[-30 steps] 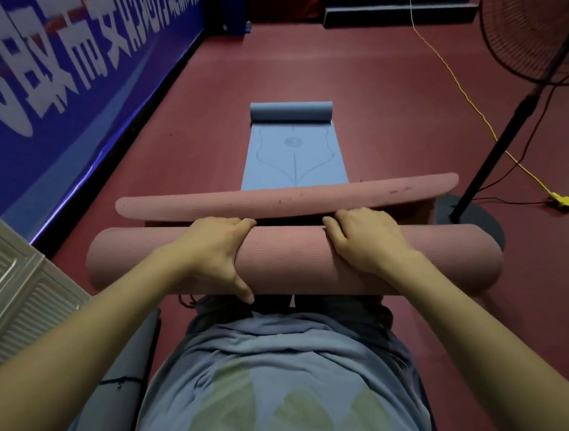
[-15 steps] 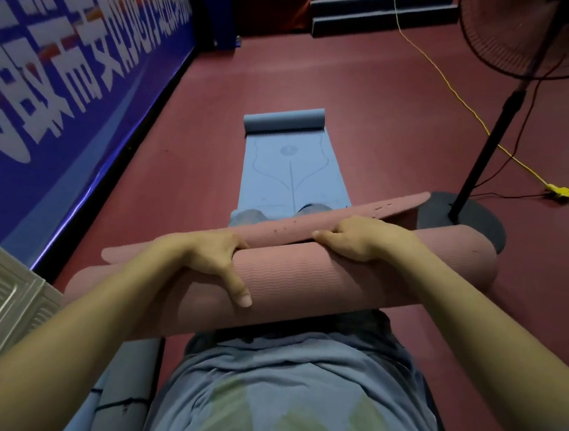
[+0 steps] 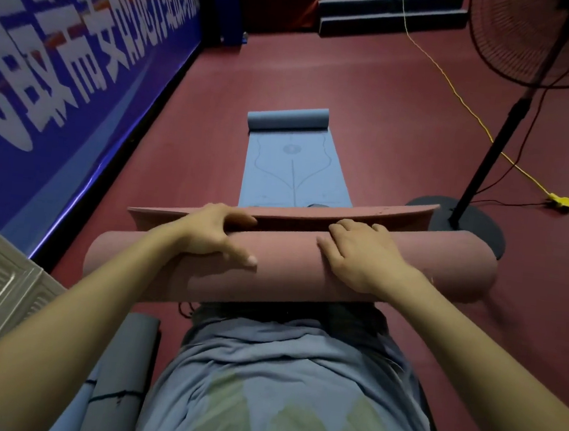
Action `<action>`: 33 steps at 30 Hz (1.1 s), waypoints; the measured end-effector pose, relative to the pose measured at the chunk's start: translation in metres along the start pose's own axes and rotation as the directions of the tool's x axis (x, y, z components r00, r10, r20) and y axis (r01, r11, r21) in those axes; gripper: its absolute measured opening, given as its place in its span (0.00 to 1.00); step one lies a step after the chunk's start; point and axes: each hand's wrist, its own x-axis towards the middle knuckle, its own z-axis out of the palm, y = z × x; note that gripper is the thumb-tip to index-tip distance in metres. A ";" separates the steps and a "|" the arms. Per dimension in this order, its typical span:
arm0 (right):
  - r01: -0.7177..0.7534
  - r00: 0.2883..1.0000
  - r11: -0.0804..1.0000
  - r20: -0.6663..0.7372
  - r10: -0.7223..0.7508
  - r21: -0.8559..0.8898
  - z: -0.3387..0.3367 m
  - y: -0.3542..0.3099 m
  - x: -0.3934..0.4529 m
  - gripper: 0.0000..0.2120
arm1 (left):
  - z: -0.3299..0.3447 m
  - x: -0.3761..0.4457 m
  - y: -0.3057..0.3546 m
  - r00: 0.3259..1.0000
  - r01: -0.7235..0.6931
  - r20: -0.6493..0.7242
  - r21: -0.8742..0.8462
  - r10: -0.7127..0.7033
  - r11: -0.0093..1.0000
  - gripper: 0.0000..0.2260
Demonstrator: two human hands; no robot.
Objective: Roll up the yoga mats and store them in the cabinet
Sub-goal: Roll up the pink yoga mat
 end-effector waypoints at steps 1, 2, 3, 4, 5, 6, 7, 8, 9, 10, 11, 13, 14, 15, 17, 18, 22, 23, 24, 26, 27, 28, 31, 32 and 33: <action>-0.010 1.000 1.000 -0.013 0.010 -0.003 0.003 -0.003 0.002 0.26 | -0.003 0.001 -0.004 1.000 -0.003 -0.031 -0.031 0.002 1.000 0.48; -0.024 1.000 1.000 -0.016 0.024 -0.007 0.005 -0.004 0.004 0.28 | -0.004 0.001 -0.006 0.999 -0.009 -0.038 -0.050 0.007 0.999 0.47; -0.037 0.999 0.999 -0.021 0.037 -0.010 0.007 -0.003 0.008 0.29 | -0.004 0.002 -0.007 0.999 -0.013 -0.030 -0.061 0.012 0.998 0.45; -0.048 0.999 0.999 -0.023 0.048 -0.009 0.008 -0.002 0.012 0.31 | -0.002 0.002 -0.005 0.999 -0.026 -0.026 -0.064 0.024 0.998 0.40; -0.055 0.998 0.998 -0.025 0.055 -0.005 0.009 0.000 0.016 0.32 | 0.000 0.002 -0.003 0.998 -0.044 -0.041 -0.055 0.042 0.998 0.35; -0.061 0.998 0.998 -0.016 0.061 0.005 0.009 0.003 0.021 0.32 | 0.001 0.004 0.000 0.996 -0.063 -0.067 -0.031 0.061 0.998 0.28; -0.063 0.998 0.998 -0.005 0.064 0.018 0.010 0.005 0.025 0.32 | 0.001 0.005 0.002 0.994 -0.068 -0.081 0.007 0.068 0.998 0.24; -0.063 0.998 0.998 0.006 0.062 0.030 0.011 0.007 0.029 0.34 | -0.001 0.006 0.006 0.996 -0.062 -0.068 0.045 0.065 0.997 0.23; -0.057 0.998 0.998 0.009 0.056 0.038 0.012 0.007 0.032 0.35 | -0.004 0.006 0.009 0.998 -0.052 -0.035 0.075 0.055 0.996 0.25; -0.051 0.999 0.998 0.010 0.050 0.045 0.013 0.008 0.035 0.35 | -0.006 0.007 0.012 0.999 -0.034 0.003 0.102 0.034 0.994 0.29; -0.045 0.999 0.998 0.011 0.045 0.053 0.013 0.008 0.038 0.34 | -0.008 0.007 0.015 0.999 -0.016 0.043 0.134 0.010 0.991 0.37; -0.048 0.998 0.997 0.034 0.046 0.067 0.011 0.008 0.045 0.32 | -0.008 0.008 0.023 0.992 0.022 0.117 0.252 -0.052 0.968 0.51; -0.053 0.998 0.996 0.048 0.050 0.071 0.009 0.008 0.048 0.31 | -0.006 0.008 0.027 0.986 0.036 0.140 0.319 -0.085 0.947 0.55; -0.059 0.997 0.996 0.063 0.054 0.074 0.007 0.006 0.052 0.30 | -0.003 0.008 0.030 0.981 0.050 0.153 0.381 -0.116 0.923 0.58; -0.074 0.993 0.994 0.092 0.067 0.076 0.003 0.005 0.060 0.30 | 0.004 0.009 0.032 0.977 0.059 0.154 0.474 -0.149 0.878 0.62; -0.079 0.992 0.994 0.102 0.072 0.073 0.002 0.005 0.063 0.30 | 0.005 0.009 0.032 0.979 0.055 0.142 0.506 -0.146 0.861 0.63; -0.059 0.991 0.993 0.123 0.047 0.102 -0.008 0.012 0.062 0.30 | 0.002 0.008 0.033 0.997 -0.017 0.069 0.567 -0.026 0.823 0.57; -0.053 0.989 0.993 0.141 0.037 0.109 -0.011 0.015 0.060 0.30 | 0.001 0.006 0.034 0.997 -0.046 0.079 0.554 0.003 0.831 0.56; -0.056 0.984 0.992 0.177 0.035 0.113 -0.013 0.017 0.058 0.31 | 0.001 0.006 0.035 0.995 -0.073 0.101 0.532 0.022 0.844 0.54; -0.109 0.946 0.985 0.318 0.063 0.131 -0.017 0.022 0.055 0.33 | 0.000 0.005 0.037 0.985 -0.093 0.174 0.457 0.013 0.885 0.49; -0.145 0.915 0.979 0.395 0.078 0.143 -0.019 0.023 0.054 0.34 | 0.001 0.005 0.037 0.977 -0.081 0.214 0.412 -0.010 0.908 0.47; -0.172 0.887 0.973 0.453 0.085 0.153 -0.021 0.023 0.053 0.35 | 0.001 0.005 0.038 0.968 -0.068 0.249 0.375 -0.030 0.925 0.45; -0.167 0.888 0.974 0.452 0.082 0.150 -0.017 0.021 0.051 0.34 | 0.004 0.010 0.037 0.964 -0.040 0.260 0.337 -0.052 0.941 0.43; -0.133 0.924 0.981 0.375 0.071 0.140 -0.014 0.021 0.050 0.33 | 0.005 0.012 0.034 0.970 -0.030 0.236 0.320 -0.049 0.947 0.45; -0.095 0.965 0.986 0.255 0.058 0.137 -0.010 0.021 0.049 0.30 | 0.006 0.013 0.029 0.979 -0.018 0.199 0.289 -0.041 0.957 0.47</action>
